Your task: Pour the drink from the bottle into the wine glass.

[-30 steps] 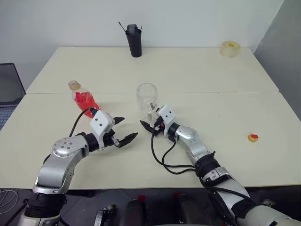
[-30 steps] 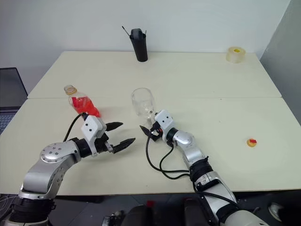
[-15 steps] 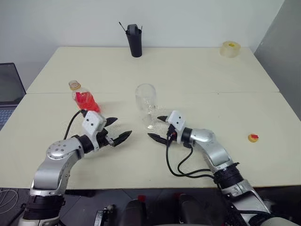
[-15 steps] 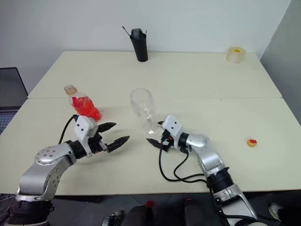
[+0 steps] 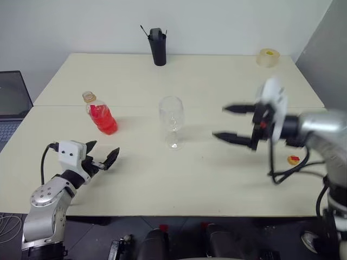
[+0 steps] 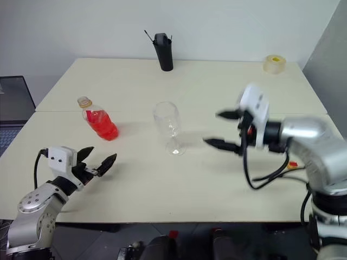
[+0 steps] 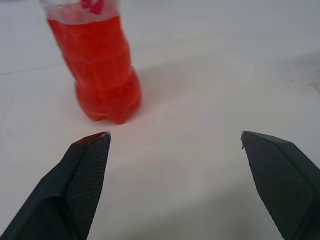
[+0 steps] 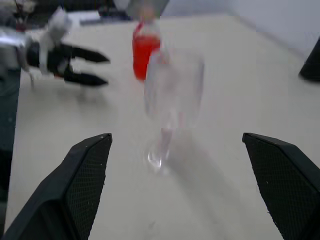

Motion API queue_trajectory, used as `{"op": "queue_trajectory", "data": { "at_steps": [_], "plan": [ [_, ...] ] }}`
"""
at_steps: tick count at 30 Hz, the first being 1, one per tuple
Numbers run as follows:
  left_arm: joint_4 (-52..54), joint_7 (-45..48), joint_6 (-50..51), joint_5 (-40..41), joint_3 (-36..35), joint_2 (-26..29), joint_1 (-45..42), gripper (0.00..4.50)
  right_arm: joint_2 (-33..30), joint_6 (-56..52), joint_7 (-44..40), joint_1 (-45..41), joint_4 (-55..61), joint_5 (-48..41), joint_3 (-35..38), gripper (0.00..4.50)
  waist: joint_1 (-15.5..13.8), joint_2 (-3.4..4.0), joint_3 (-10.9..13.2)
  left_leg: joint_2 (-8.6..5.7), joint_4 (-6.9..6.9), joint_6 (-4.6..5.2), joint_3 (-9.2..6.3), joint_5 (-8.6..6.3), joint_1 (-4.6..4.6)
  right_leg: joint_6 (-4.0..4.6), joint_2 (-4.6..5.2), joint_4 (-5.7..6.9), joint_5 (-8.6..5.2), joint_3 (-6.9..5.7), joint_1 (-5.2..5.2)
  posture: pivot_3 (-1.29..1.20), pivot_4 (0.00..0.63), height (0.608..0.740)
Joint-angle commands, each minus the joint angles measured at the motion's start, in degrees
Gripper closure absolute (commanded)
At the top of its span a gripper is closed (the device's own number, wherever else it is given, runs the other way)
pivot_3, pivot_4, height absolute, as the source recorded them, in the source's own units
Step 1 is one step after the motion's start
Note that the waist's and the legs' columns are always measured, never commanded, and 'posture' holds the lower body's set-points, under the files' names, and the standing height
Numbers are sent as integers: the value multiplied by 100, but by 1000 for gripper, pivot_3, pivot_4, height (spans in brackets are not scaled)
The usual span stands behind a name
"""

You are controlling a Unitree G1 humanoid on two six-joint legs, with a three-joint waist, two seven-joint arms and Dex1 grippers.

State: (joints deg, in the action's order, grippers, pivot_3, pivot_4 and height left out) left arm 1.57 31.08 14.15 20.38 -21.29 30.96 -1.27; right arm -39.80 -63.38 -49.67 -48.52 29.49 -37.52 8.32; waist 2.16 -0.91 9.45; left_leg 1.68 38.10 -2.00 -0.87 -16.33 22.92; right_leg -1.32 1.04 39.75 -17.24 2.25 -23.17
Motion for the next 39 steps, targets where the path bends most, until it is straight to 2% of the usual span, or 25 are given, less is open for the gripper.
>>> {"op": "queue_trajectory", "data": {
  "at_steps": [1,6,19,32,39],
  "plan": [
    [-154,-323,-181,34,-240,-69,-380,0,287,-435,329,-789,-155,-525,2,37,-22,-12,-7,2,0,0,-1,0,1,0,1,-4,0,-1,1,0,150,740],
    [-576,-801,-198,-103,-202,-164,-1001,0,702,-724,784,-1474,-567,-582,-380,37,-40,-22,-12,-1,3,0,0,0,8,0,9,-5,1,-2,0,0,150,740],
    [-1216,-922,-84,-540,284,27,-1986,0,705,-728,972,-1632,-549,-716,-807,37,-40,-25,-10,-1,4,0,0,1,13,0,11,-5,1,-5,-4,0,150,740],
    [-3341,-914,-1048,-1008,608,-70,-3315,0,831,-946,1379,-1557,-416,-939,-809,37,-46,-26,-10,-4,7,0,1,1,14,0,11,-1,1,-11,-6,0,150,740],
    [-4517,-821,-1745,-1103,741,-217,-3863,0,562,-756,1319,-1195,-350,-900,-790,37,-47,-28,-9,-7,7,0,4,1,14,0,11,0,1,-13,-8,0,150,740]
  ]
}}
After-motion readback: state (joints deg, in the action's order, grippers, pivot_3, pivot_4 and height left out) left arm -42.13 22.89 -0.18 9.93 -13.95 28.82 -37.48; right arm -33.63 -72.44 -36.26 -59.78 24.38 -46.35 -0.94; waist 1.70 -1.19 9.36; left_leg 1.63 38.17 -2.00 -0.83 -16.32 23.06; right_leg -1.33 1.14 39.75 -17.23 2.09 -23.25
